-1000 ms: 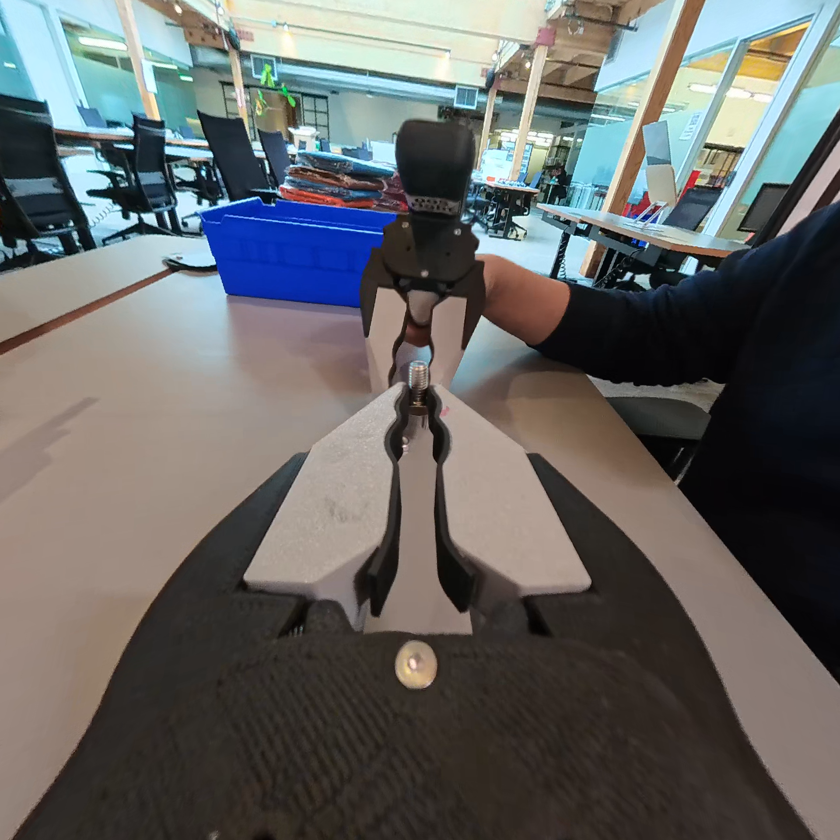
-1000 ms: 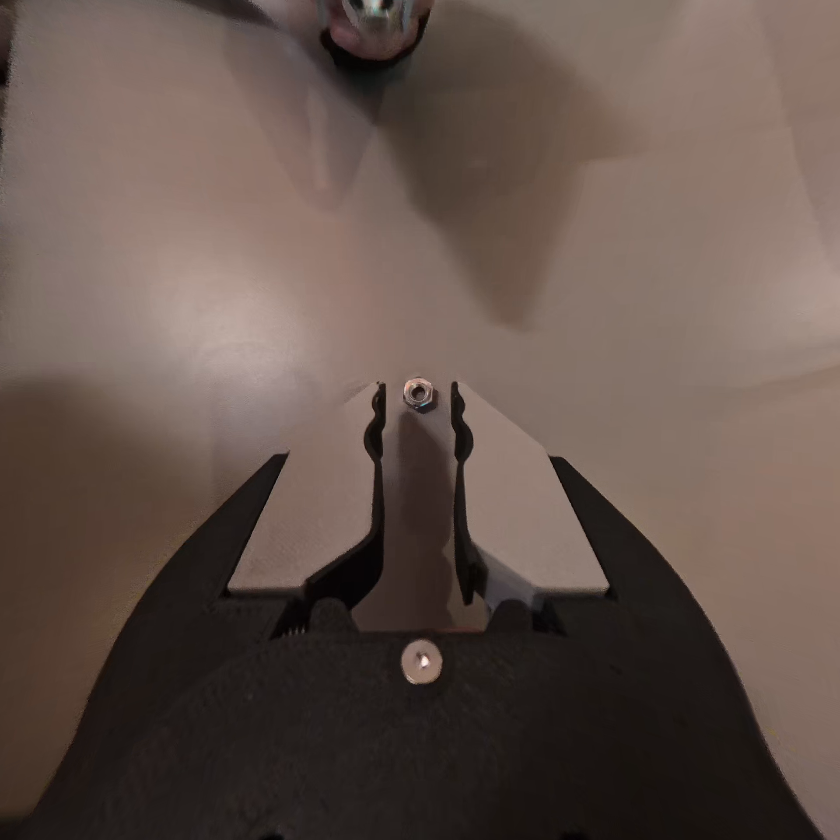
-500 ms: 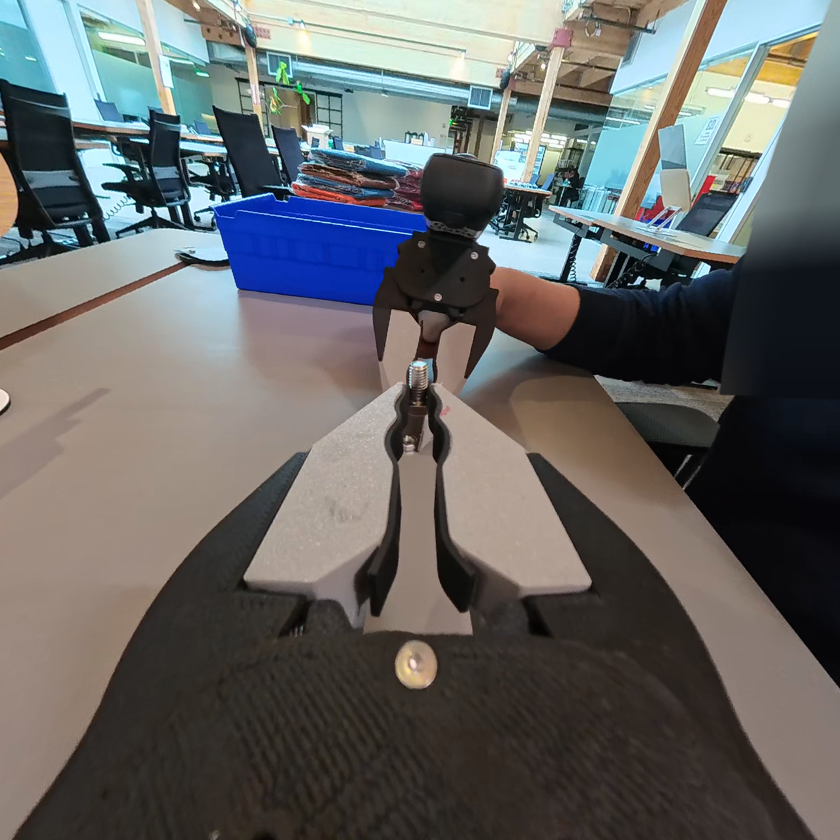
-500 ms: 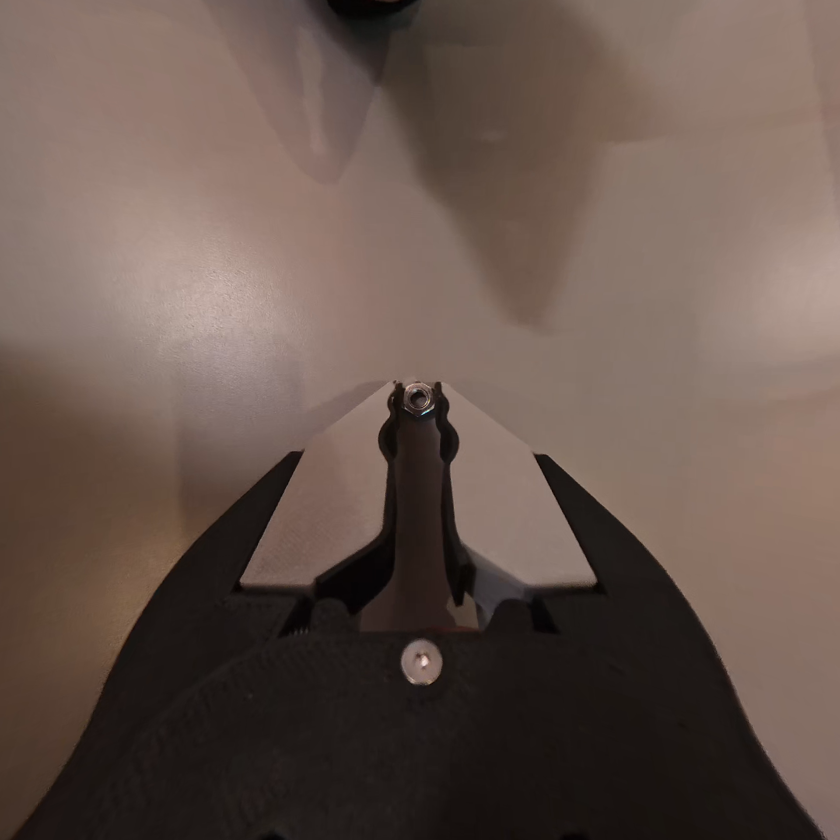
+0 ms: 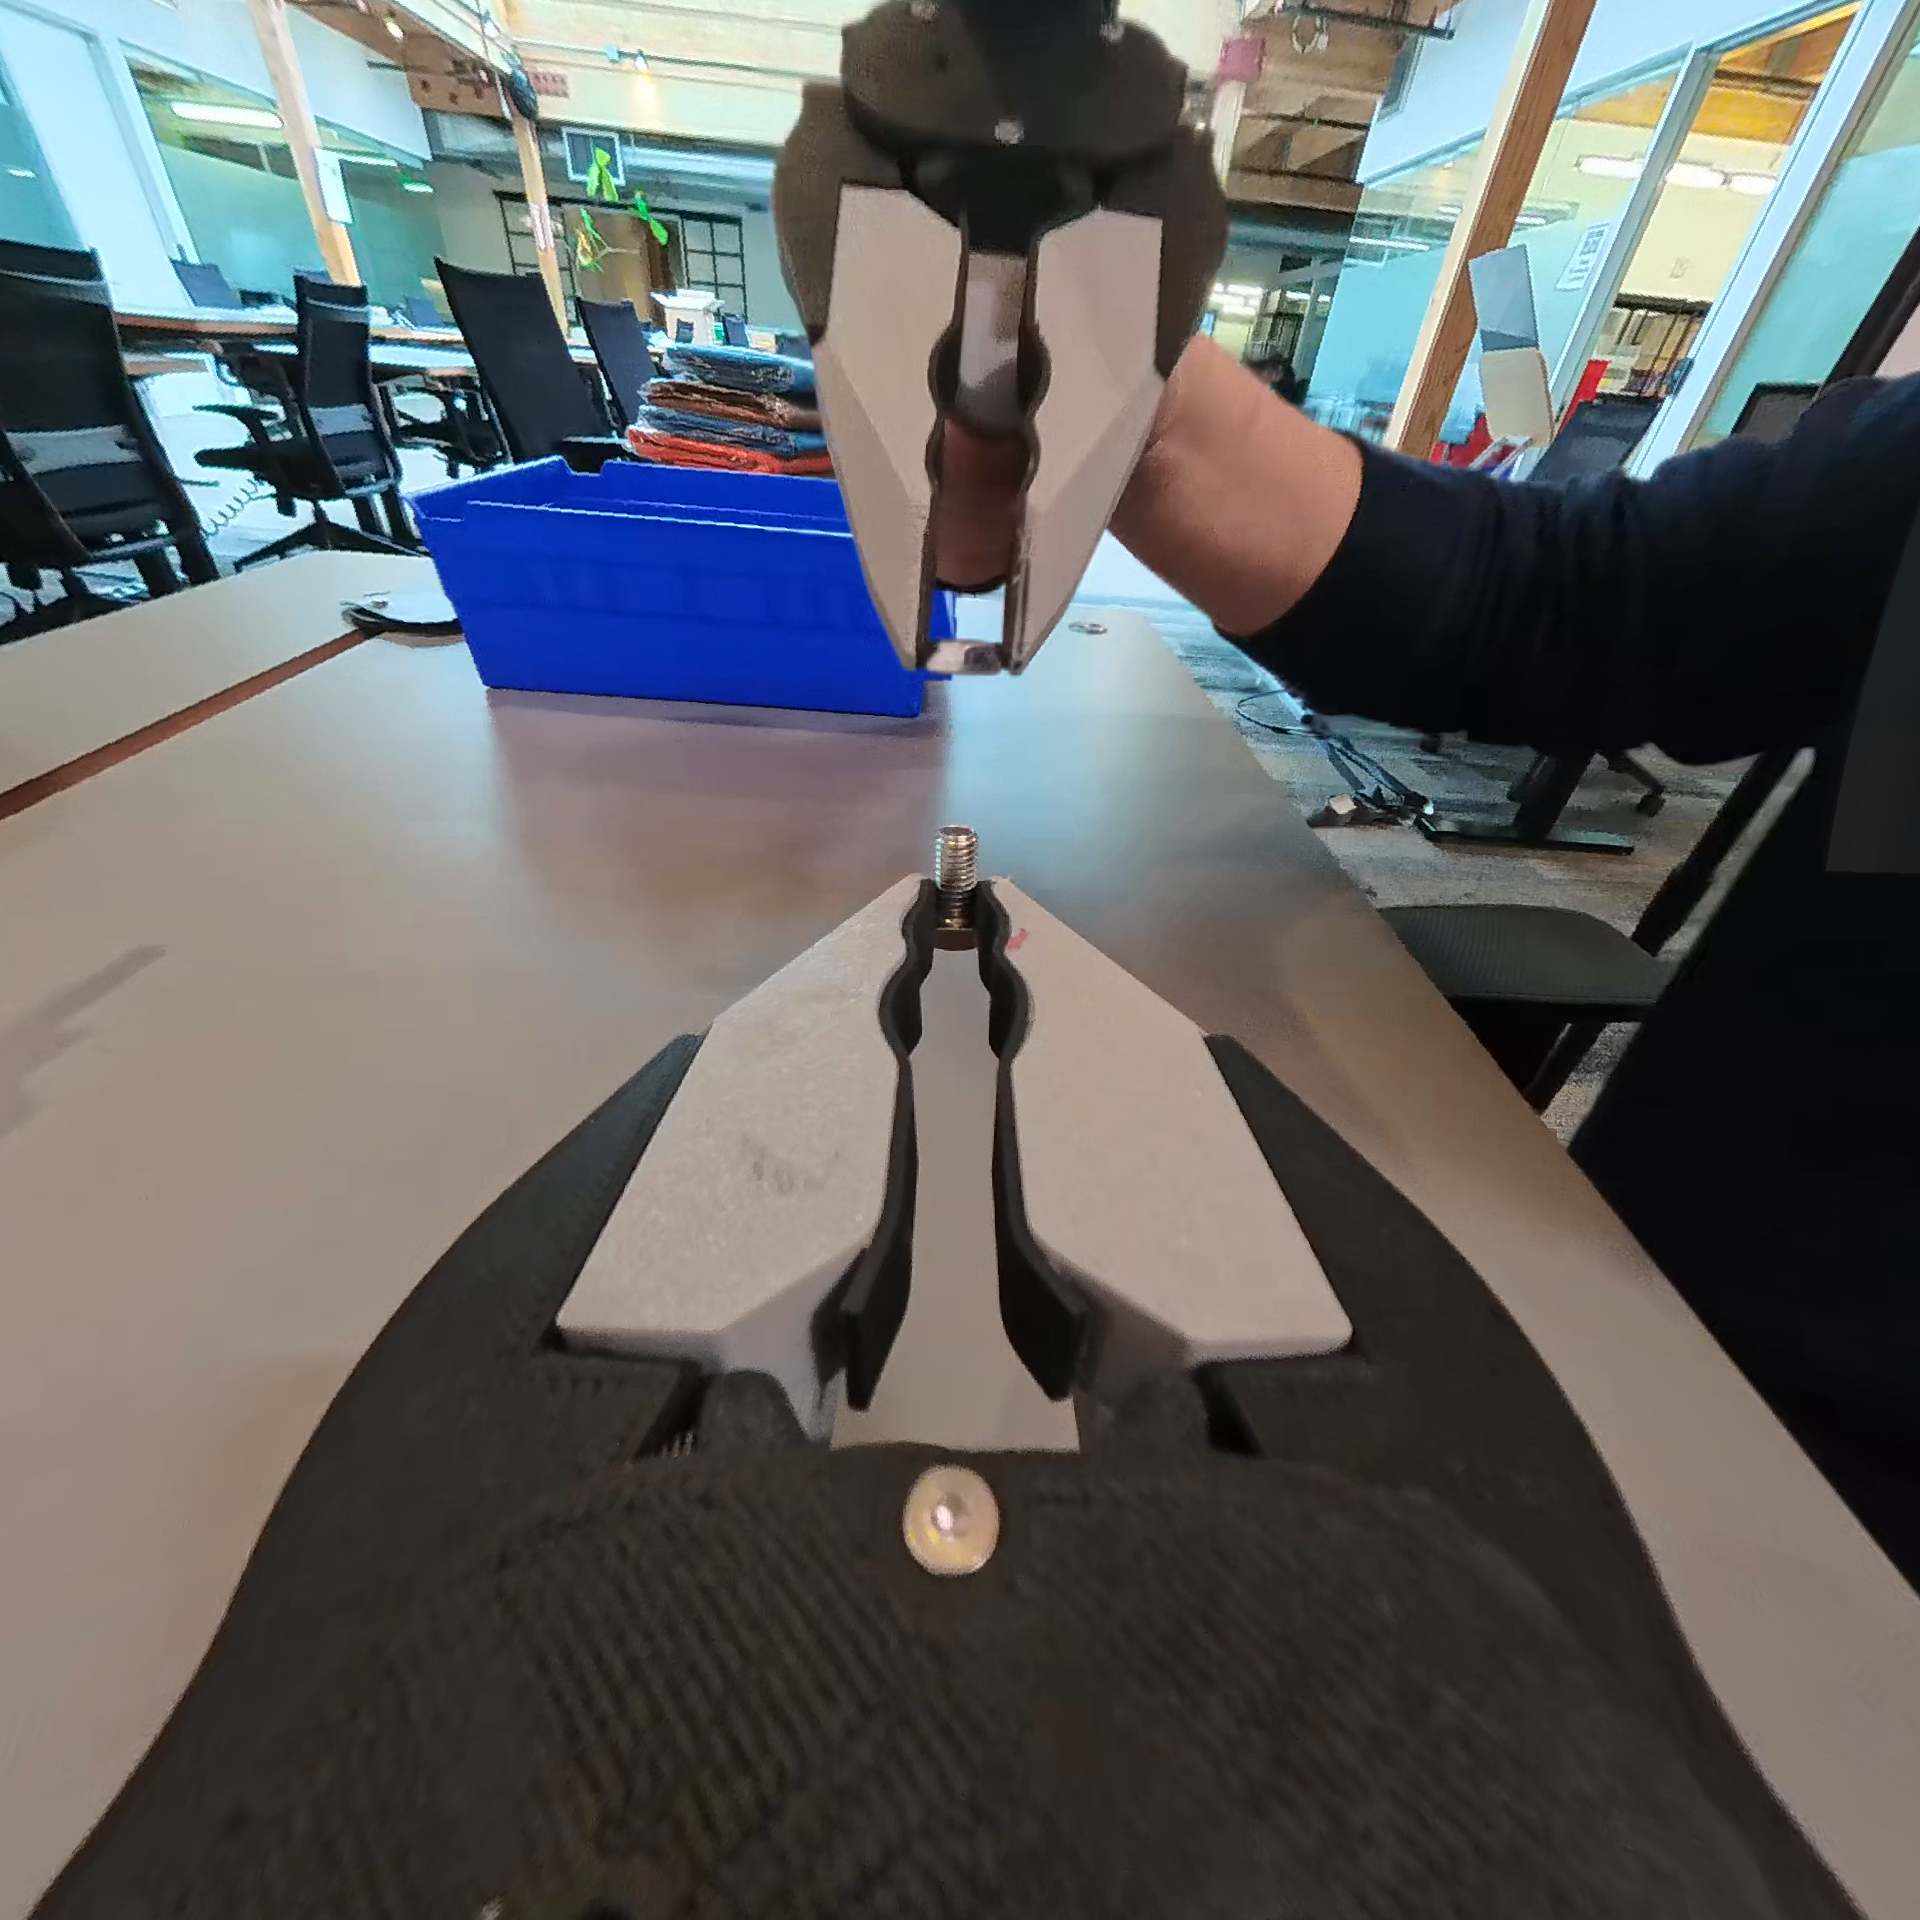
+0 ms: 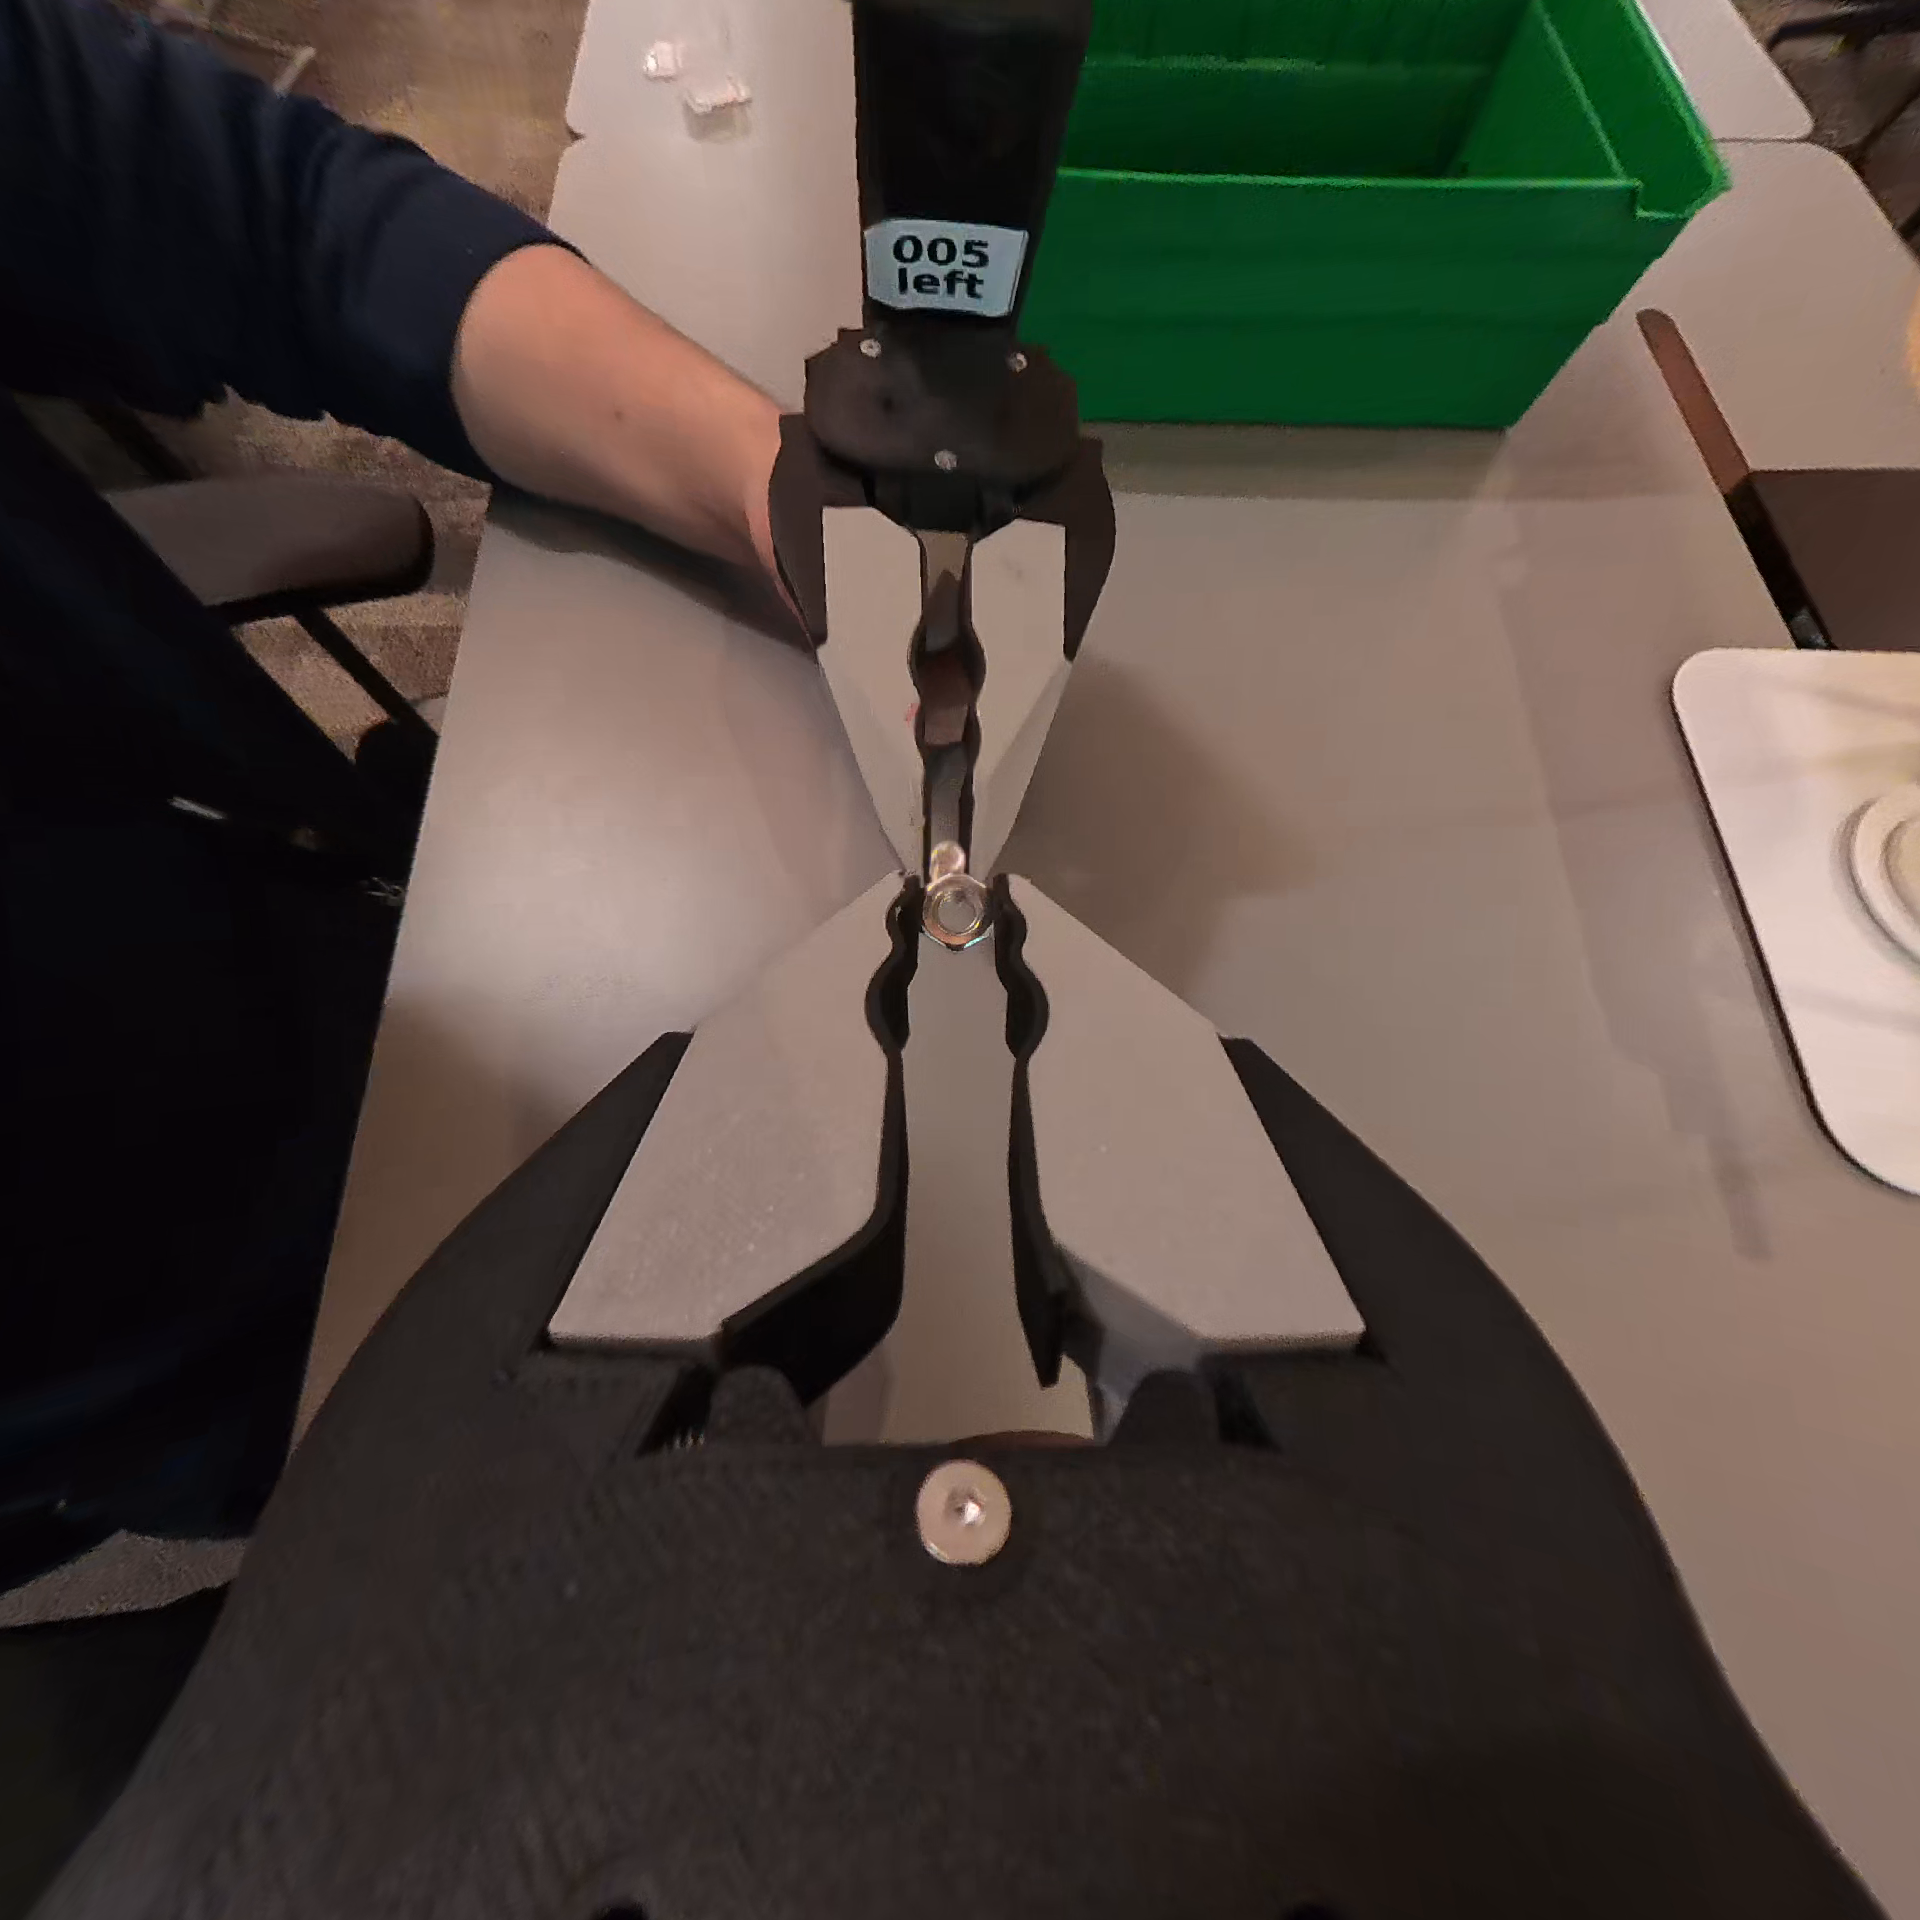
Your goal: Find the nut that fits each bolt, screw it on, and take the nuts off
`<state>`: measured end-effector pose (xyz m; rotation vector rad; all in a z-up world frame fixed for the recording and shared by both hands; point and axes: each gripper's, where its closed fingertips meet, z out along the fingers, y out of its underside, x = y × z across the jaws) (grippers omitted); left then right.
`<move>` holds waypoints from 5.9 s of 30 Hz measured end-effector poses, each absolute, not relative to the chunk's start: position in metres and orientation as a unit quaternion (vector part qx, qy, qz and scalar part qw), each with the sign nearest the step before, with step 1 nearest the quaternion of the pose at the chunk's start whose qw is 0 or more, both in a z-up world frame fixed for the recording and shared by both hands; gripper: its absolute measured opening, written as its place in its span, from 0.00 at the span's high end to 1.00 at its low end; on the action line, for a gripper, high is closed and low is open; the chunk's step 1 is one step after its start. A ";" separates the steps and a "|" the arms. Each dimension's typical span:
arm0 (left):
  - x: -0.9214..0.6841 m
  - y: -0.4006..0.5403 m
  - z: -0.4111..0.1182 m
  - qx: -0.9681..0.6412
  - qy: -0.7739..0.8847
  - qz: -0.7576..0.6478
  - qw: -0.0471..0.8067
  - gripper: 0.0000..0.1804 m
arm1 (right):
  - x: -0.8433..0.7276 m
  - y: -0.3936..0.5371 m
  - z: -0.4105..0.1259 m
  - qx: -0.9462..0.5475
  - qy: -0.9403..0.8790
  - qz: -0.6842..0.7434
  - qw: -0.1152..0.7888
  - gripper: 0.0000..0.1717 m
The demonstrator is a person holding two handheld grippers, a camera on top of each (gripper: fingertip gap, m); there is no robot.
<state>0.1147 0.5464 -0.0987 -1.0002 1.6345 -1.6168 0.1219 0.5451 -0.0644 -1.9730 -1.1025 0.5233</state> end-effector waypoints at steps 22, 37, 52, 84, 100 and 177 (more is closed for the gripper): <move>0.108 0.552 -0.081 -0.373 0.599 -0.622 0.339 0.97 | 0.094 0.560 -0.069 -0.789 -0.475 0.175 0.348 0.94; 0.109 0.552 -0.080 -0.380 0.594 -0.623 0.339 0.97 | 0.094 0.562 -0.071 -0.789 -0.460 0.193 0.359 0.94; 0.107 0.555 -0.071 -0.380 0.573 -0.640 0.342 0.97 | 0.091 0.566 -0.061 -0.769 -0.422 0.248 0.411 0.94; 0.111 0.562 -0.074 -0.398 0.572 -0.616 0.367 0.97 | 0.096 0.573 -0.063 -0.764 -0.385 0.240 0.458 0.94; 0.111 0.564 -0.074 -0.400 0.570 -0.616 0.370 0.97 | 0.095 0.573 -0.061 -0.759 -0.378 0.251 0.466 0.91; 0.113 0.568 -0.080 -0.406 0.579 -0.593 0.384 0.97 | 0.105 0.570 -0.059 -0.778 -0.342 0.284 0.444 0.86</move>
